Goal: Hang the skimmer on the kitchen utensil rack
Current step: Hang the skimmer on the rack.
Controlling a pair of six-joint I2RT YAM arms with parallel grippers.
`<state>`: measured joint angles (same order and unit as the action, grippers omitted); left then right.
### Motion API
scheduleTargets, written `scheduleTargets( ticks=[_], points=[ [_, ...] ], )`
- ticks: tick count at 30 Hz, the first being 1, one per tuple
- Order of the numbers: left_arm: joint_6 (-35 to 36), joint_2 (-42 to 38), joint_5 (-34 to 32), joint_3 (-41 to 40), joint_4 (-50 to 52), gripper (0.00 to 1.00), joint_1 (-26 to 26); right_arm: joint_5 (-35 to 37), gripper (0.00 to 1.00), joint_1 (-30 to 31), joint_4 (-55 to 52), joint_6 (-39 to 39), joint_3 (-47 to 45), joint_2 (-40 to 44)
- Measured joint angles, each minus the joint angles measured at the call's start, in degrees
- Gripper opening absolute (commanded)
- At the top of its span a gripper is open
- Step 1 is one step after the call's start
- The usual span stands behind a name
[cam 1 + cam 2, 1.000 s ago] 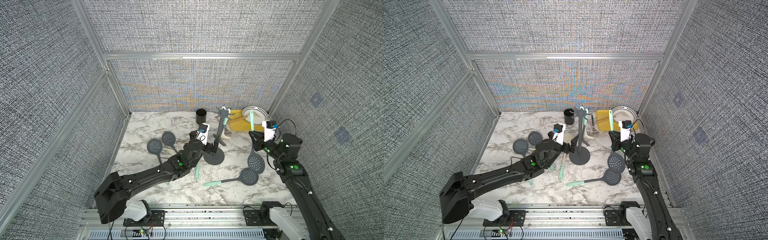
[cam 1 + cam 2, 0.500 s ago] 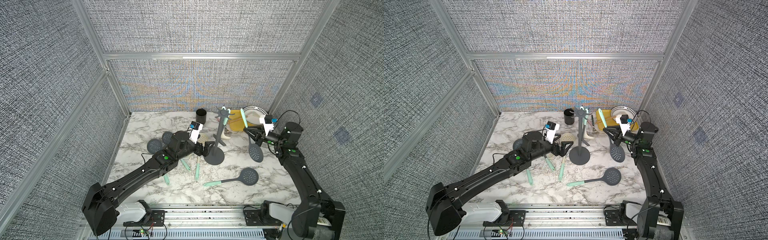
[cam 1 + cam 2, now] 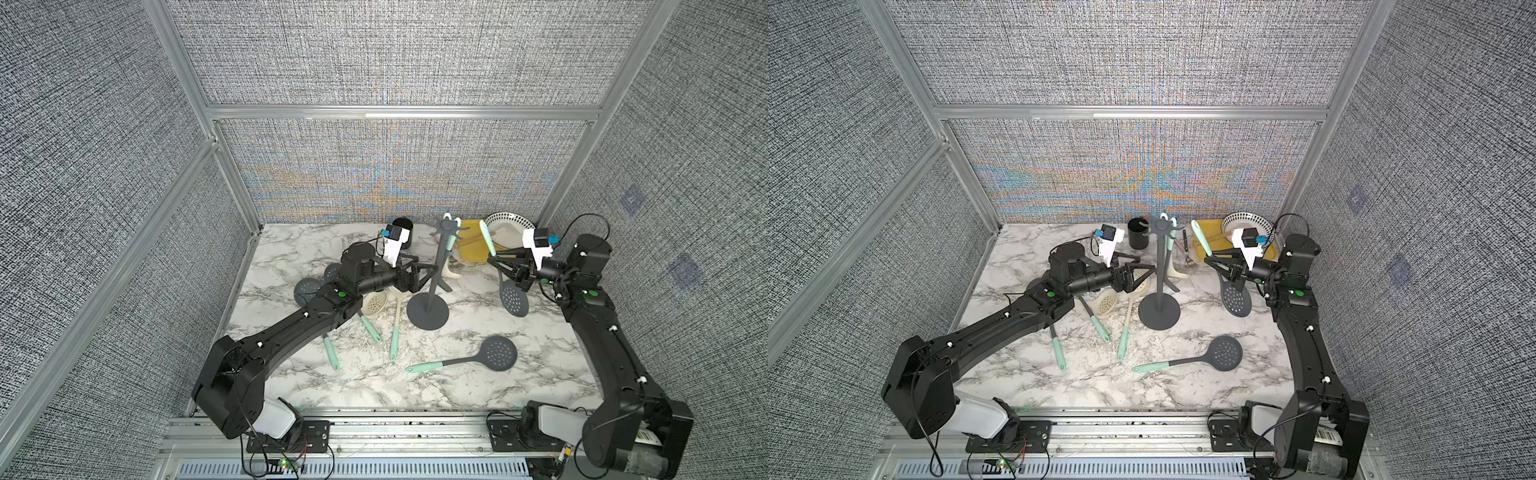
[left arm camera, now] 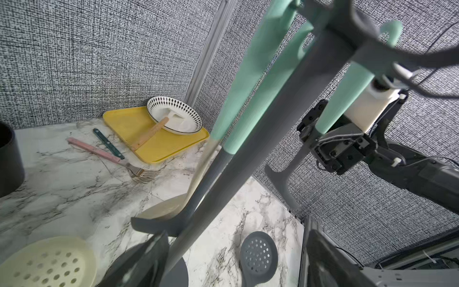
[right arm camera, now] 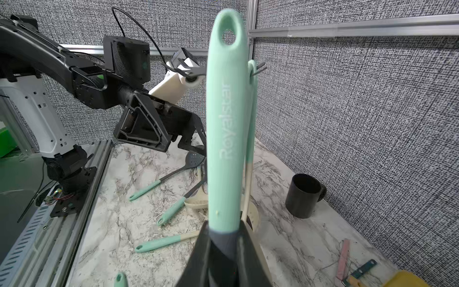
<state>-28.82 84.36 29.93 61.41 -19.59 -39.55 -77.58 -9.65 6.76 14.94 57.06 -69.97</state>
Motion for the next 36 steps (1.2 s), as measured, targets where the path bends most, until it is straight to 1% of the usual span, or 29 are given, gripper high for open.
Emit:
scheduleTargets(
  ticks=[6, 13, 36],
  points=[
    [-0.09, 0.15, 0.66, 0.37, 0.07, 0.89, 0.04, 0.24, 0.0, 1.05, -3.78, 1.88, 1.66, -1.05],
    [0.57, 0.81, 0.74, 1.46, 0.37, 0.88, 0.04, 0.85, 0.0, 1.55, -5.81, 2.8, 2.21, -1.79],
    [0.7, 4.35, 5.22, 4.07, 0.37, 0.83, 0.04, 0.79, 0.0, 3.69, -14.19, 9.6, 4.46, -4.74]
  ],
)
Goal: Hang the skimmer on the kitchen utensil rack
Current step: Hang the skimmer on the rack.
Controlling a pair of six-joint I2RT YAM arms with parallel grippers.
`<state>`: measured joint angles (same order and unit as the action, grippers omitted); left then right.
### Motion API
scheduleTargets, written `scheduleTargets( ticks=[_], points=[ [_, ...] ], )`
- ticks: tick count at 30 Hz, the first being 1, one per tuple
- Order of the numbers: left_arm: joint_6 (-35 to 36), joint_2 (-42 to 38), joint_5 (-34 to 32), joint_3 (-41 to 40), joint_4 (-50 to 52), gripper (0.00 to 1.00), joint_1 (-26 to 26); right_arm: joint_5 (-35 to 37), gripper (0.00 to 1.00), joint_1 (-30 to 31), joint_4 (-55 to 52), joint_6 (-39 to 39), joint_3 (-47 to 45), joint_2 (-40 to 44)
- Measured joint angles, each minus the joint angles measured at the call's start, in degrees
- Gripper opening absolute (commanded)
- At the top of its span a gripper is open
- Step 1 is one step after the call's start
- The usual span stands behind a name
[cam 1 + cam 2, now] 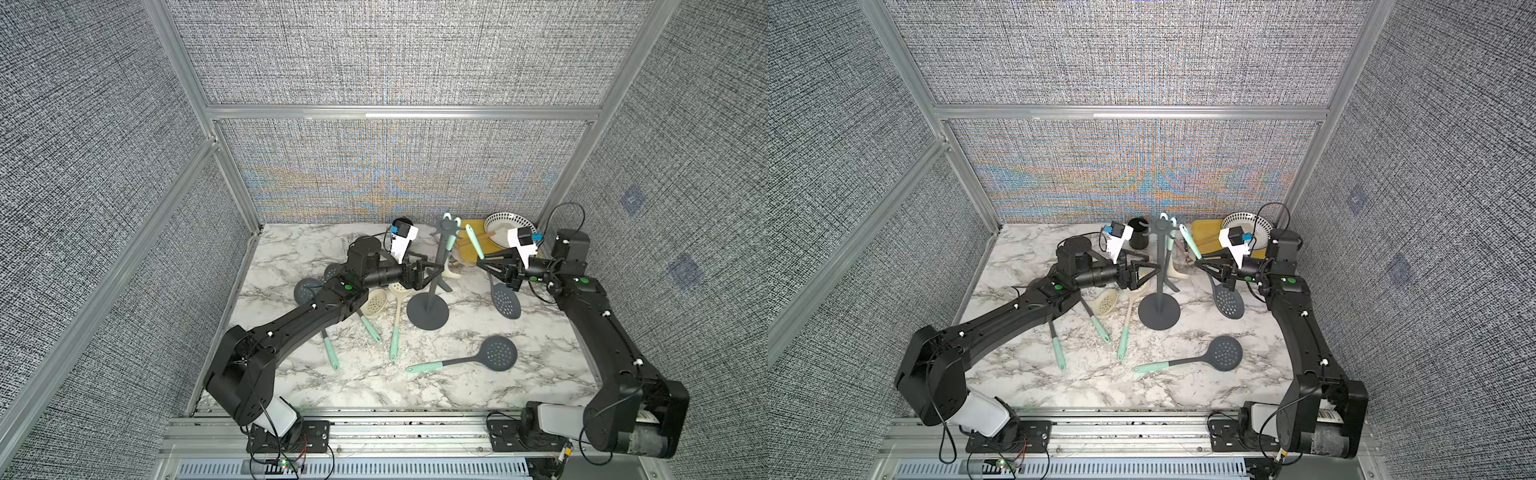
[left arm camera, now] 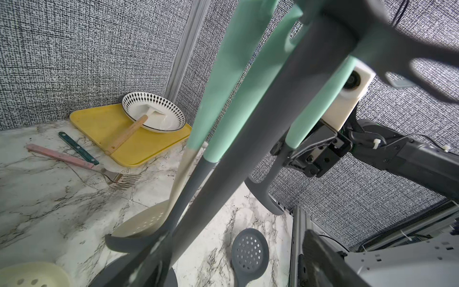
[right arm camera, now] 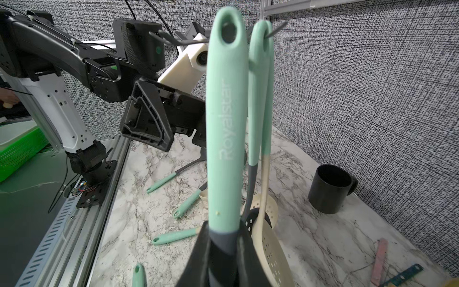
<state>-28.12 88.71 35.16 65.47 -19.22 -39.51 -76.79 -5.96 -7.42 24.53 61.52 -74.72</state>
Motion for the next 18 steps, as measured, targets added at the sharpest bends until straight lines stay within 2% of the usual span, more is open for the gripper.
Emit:
scheduleTargets(
  ticks=[17, 18],
  points=[
    [-0.61, 0.33, 1.03, -0.02, -0.7, 0.84, -0.04, 2.95, 0.0, 2.8, -0.85, 1.73, -0.09, -1.49],
    [-0.61, 0.33, 1.03, -0.04, -0.74, 0.86, -0.04, 3.04, 0.12, 2.89, -0.85, 1.77, -0.11, -1.57]
  ],
)
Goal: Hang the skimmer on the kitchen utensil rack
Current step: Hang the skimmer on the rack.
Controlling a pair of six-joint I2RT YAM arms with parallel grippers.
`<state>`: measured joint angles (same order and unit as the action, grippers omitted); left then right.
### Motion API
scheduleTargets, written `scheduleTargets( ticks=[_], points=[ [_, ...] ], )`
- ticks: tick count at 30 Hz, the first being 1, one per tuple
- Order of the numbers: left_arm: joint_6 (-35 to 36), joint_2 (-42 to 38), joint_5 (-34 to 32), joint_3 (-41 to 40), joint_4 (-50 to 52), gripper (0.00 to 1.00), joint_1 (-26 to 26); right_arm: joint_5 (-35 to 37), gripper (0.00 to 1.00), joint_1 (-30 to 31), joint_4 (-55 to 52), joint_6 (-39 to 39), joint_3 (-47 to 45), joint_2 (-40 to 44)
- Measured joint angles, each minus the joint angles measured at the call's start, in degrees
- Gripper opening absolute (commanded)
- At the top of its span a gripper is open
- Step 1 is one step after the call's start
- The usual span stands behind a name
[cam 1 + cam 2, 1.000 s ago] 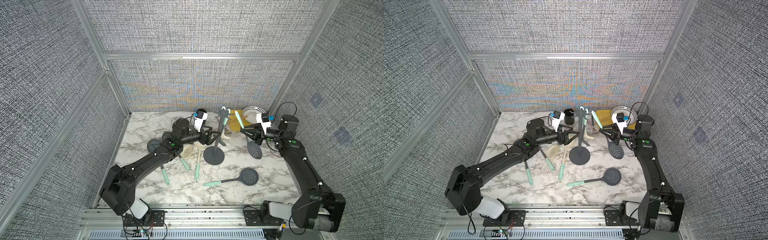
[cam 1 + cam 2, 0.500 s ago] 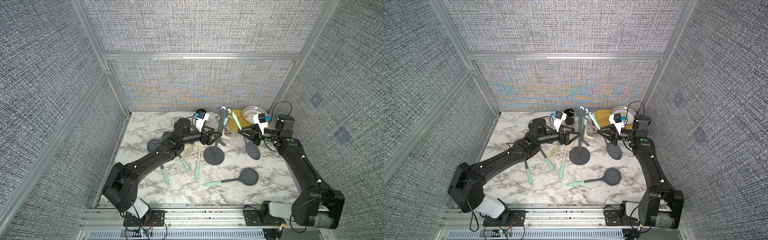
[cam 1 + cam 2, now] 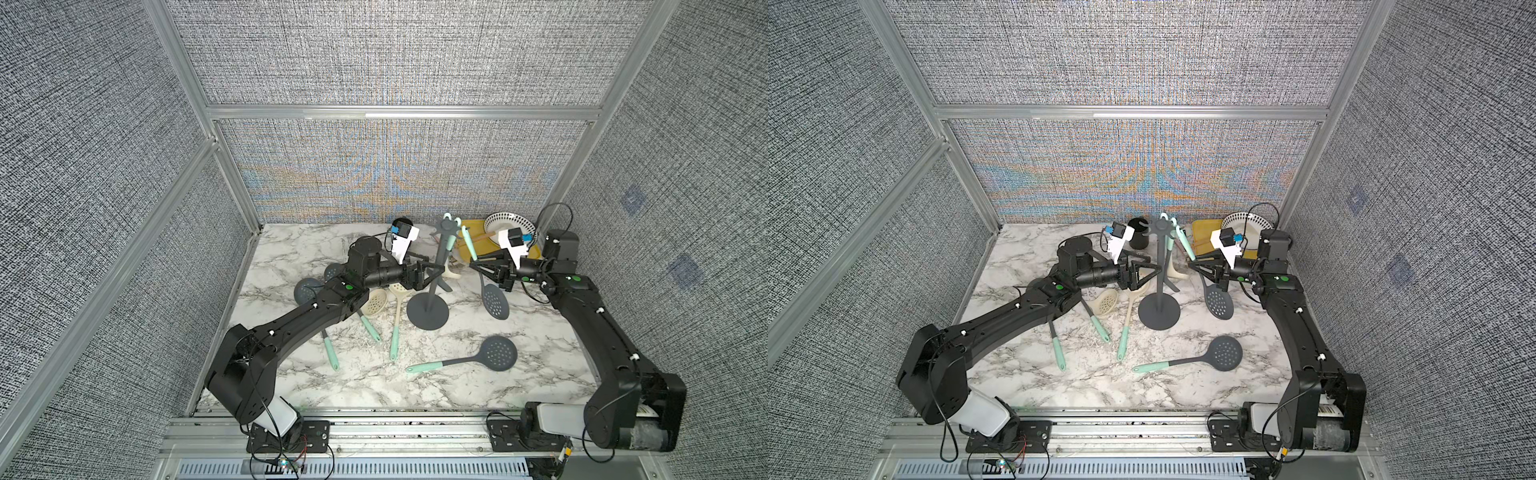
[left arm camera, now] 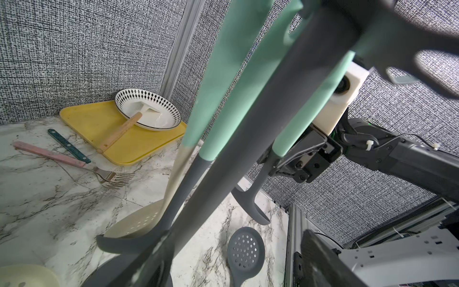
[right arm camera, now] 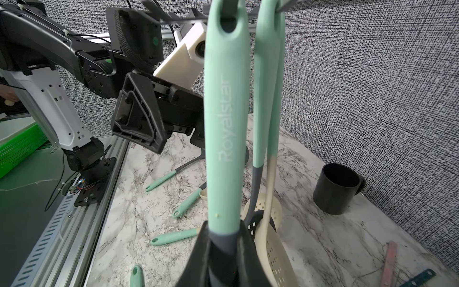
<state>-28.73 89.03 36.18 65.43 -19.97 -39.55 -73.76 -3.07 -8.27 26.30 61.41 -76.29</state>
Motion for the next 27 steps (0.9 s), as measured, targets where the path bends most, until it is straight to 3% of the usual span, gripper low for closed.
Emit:
scheduleTargets(
  ticks=[2, 5, 7, 13, 17, 20, 23, 27],
  points=[
    [0.0, -0.02, 0.0, -0.17, -0.07, 0.92, 0.0, 0.11, 0.44, 0.04, 0.0, 0.09, -0.02, -0.17],
    [0.09, -0.68, -0.17, -0.94, 0.02, 0.97, 0.0, 1.84, 0.67, 0.07, -0.87, -0.04, -0.07, -0.46],
    [0.61, -1.57, -0.81, -1.44, 0.39, 0.99, 0.0, 2.03, 0.74, 0.04, -0.81, -0.13, -0.07, -0.24],
    [3.78, -7.21, -7.76, -4.33, 4.31, 0.99, 0.0, 4.02, 0.82, 0.09, 2.73, -5.09, -2.78, 3.08],
    [6.36, -12.81, -14.71, -8.13, 9.51, 0.99, -0.02, 10.97, 0.85, 1.11, 8.96, -12.22, -10.16, 10.29],
    [8.26, -16.52, -20.92, -10.58, 15.3, 0.97, -0.52, 21.14, 0.82, 3.96, 13.66, -19.08, -18.71, 18.8],
    [10.16, -19.69, -28.22, -12.87, 21.57, 0.94, -2.84, 33.83, 0.75, 9.44, 14.95, -24.37, -24.87, 26.14],
    [10.67, -23.19, -34.86, -18.05, 27.36, 0.9, -6.16, 49.96, 0.74, 17.57, 13.11, -30.8, -30.75, 34.67]
  ],
)
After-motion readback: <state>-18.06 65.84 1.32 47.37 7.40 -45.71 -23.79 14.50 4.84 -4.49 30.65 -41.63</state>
